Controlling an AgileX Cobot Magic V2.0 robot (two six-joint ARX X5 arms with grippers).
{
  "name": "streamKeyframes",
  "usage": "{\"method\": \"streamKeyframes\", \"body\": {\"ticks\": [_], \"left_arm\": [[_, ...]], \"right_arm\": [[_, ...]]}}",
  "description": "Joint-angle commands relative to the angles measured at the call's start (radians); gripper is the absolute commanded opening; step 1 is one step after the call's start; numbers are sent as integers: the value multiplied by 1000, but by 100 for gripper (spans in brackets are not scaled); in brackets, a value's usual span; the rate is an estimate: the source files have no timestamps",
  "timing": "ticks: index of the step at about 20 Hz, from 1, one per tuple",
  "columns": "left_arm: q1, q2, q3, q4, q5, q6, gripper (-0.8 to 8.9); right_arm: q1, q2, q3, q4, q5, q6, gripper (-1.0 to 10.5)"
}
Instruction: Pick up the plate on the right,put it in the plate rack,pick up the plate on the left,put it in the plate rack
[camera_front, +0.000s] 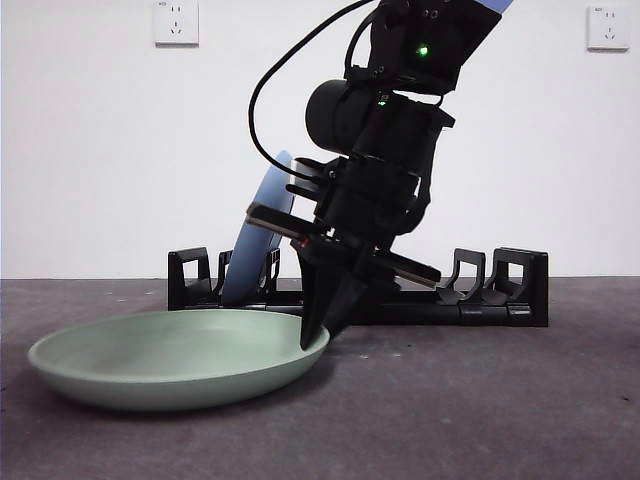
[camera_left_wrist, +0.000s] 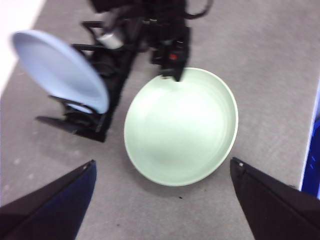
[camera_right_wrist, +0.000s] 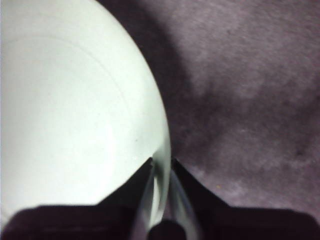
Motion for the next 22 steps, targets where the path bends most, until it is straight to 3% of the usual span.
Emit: {"method": "streamKeyframes", "body": {"ticks": [1,8,14,22], "left_arm": [[-27,22,-5,0,-16,22,450],[-124,77,-5,-27,-43,70,450],[-269,117,-5,-32,-146,201,450],[-423,202,-5,24,-327,306,449]], "right_arm": [[1,14,-8,3,-8,6,-9],[0,-43,3,-40,-60,2,-12],[-15,-208,103,-251,-78,-72,-12],[-35,-311,256,-474,-119,-84,-12]]}}
